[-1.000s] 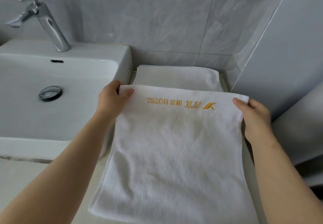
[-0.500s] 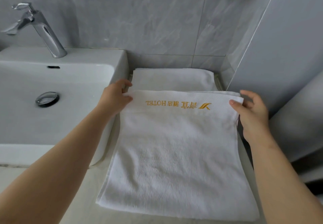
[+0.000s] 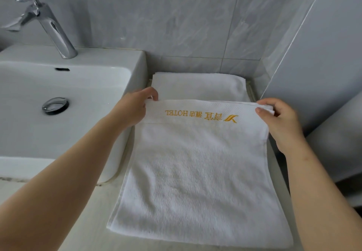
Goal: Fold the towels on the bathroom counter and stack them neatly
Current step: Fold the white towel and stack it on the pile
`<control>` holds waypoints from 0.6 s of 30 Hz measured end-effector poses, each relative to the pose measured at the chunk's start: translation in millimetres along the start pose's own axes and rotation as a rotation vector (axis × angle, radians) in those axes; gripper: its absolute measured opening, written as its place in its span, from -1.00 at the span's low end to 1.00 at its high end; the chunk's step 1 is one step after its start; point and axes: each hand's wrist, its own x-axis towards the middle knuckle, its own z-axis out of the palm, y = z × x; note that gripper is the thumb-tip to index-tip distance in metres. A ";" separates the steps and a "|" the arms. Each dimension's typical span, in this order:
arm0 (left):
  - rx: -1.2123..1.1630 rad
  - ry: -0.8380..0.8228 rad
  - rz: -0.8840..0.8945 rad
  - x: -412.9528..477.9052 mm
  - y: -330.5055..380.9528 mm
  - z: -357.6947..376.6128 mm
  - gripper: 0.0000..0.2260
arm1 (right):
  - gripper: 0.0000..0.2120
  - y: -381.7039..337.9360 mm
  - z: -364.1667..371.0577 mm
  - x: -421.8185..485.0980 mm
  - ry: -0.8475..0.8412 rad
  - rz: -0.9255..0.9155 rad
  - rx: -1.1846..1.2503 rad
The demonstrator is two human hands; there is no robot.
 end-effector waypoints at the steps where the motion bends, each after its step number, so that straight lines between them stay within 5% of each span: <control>1: 0.008 0.005 -0.007 0.8 -0.3 -0.1 -0.63 | -0.73 -1.0 -0.9 0.5 -0.019 -0.007 -0.033; 11: 0.042 0.046 -0.161 4.3 5.2 0.5 -0.80 | -0.81 -0.3 -3.6 4.9 -0.160 0.008 -0.386; 18: 0.029 0.094 -0.232 10.1 5.1 2.4 -0.85 | -0.74 2.4 5.9 10.9 0.040 0.028 -0.159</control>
